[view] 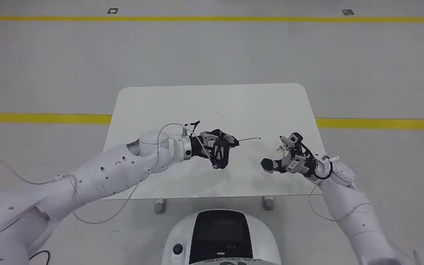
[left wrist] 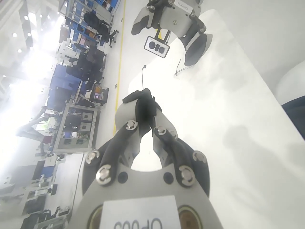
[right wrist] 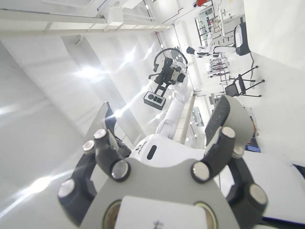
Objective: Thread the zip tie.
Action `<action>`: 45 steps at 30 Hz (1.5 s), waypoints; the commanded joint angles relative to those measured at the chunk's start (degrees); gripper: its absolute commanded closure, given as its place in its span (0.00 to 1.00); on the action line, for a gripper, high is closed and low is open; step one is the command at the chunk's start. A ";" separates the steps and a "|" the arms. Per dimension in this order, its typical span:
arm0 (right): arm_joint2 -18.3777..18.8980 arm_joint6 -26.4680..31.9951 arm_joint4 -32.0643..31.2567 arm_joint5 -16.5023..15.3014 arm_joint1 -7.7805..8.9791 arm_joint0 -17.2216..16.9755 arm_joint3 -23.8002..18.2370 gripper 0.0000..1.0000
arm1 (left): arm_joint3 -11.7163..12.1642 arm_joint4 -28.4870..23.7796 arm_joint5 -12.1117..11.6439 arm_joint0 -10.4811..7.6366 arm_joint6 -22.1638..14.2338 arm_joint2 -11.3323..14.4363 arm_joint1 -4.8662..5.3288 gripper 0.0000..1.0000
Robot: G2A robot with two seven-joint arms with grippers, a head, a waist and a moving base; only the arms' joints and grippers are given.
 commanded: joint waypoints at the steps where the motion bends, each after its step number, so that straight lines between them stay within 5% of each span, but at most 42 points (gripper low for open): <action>1: -0.62 0.01 0.51 1.41 -0.01 0.72 0.97 0.00 | 0.19 0.00 0.02 0.32 0.12 0.00 0.20 1.00; 3: -1.18 0.01 1.11 2.23 0.00 1.55 1.98 0.00 | 0.03 0.00 -0.71 0.30 -0.25 0.00 0.33 1.00; 7: -2.47 0.01 2.17 2.57 -0.04 3.05 3.31 0.50 | 0.36 0.00 -0.93 0.73 0.12 0.00 0.42 1.00; 26: -10.47 0.01 5.26 -0.41 -1.81 10.96 11.36 0.67 | 0.60 0.00 -0.79 0.97 1.59 0.00 0.37 1.00; 45: -12.89 0.01 7.22 -3.09 -1.42 10.99 10.54 0.88 | 0.60 0.00 -0.79 0.97 1.59 0.00 0.37 1.00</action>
